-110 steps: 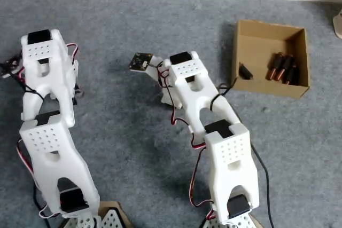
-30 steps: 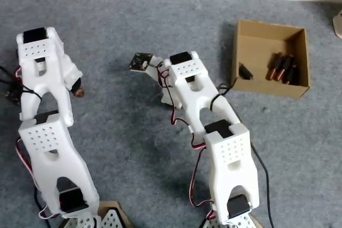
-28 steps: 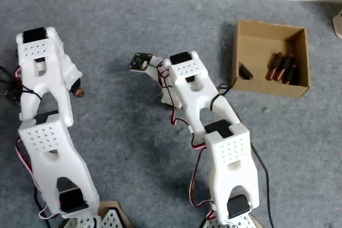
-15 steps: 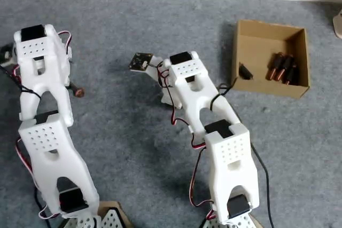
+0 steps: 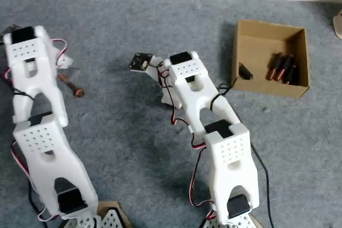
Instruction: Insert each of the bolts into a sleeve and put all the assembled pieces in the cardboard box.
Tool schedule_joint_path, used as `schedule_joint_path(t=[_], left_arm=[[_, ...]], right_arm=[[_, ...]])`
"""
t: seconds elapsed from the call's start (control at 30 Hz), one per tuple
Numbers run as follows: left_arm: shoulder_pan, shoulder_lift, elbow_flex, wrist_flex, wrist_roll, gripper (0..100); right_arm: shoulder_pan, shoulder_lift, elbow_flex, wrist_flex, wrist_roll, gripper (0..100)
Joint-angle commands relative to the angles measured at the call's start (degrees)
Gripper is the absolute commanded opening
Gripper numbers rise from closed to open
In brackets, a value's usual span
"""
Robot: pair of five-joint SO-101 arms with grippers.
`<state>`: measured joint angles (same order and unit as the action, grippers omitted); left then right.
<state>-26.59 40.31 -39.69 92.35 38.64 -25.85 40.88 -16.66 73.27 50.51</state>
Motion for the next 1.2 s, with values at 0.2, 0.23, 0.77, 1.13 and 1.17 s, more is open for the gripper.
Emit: schedule_joint_path(t=[0.2, 0.23, 0.77, 1.13, 1.17], left_arm=[[-2.15, 2.15, -0.40, -0.88, -14.42, 30], [-1.98, 3.47, -0.75, -0.88, -15.30, 30], [-0.84, 9.45, -0.84, -5.71, -26.37, 30], [0.75, 9.54, -0.57, -5.71, -26.55, 23], [0.75, 9.54, -0.57, -5.71, -26.55, 19]], right_arm=[[0.31, 0.92, 2.24, 0.13, -0.35, 0.6], [0.31, 0.92, 2.24, 0.13, -0.35, 0.6], [0.31, 0.92, 2.24, 0.13, -0.09, 0.6], [0.31, 0.92, 2.24, 0.13, -0.09, 0.6], [0.31, 0.92, 2.24, 0.13, -0.09, 0.6]])
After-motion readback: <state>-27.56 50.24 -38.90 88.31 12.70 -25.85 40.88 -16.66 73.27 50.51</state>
